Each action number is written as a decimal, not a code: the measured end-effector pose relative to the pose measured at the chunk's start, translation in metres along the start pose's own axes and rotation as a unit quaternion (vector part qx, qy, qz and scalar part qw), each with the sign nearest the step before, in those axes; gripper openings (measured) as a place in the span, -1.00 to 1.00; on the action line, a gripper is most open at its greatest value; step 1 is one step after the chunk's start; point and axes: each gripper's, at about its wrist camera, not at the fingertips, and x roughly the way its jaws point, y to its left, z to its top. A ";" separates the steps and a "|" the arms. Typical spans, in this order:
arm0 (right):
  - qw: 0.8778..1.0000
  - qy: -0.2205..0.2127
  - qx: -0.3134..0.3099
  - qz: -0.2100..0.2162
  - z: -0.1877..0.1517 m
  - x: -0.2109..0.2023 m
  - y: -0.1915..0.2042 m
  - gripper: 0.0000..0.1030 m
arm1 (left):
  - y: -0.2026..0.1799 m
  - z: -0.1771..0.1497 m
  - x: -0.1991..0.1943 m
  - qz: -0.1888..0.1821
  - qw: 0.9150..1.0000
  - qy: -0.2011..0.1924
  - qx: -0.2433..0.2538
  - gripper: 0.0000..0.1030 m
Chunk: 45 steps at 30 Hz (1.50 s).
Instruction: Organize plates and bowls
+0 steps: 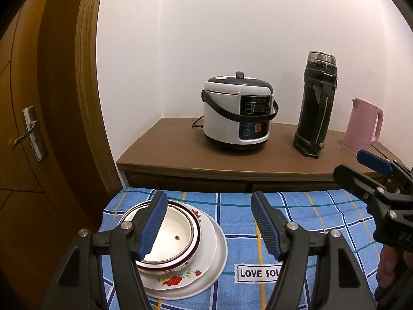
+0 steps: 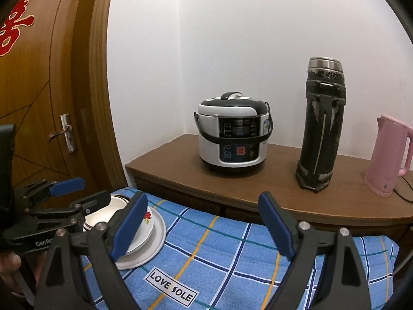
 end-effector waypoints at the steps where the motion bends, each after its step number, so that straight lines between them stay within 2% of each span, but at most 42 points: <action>1: 1.000 0.000 0.000 0.000 0.000 0.000 0.000 0.75 | 0.000 0.000 0.000 0.000 1.000 -0.001 0.000 0.35; 31: 1.000 -0.007 -0.006 -0.006 0.003 -0.006 -0.006 0.79 | -0.011 0.004 -0.003 -0.006 1.000 -0.007 0.011 0.36; 39: 1.000 -0.012 -0.007 -0.013 0.003 -0.010 -0.009 0.80 | -0.013 0.004 0.002 -0.007 1.000 0.007 0.008 0.36; 43: 1.000 -0.012 -0.007 -0.017 0.002 -0.012 -0.010 0.81 | -0.014 0.003 0.004 0.004 1.000 0.002 0.009 0.36; 45: 1.000 -0.012 -0.007 -0.018 0.002 -0.012 -0.011 0.81 | -0.013 0.004 0.004 -0.007 1.000 0.004 0.003 0.36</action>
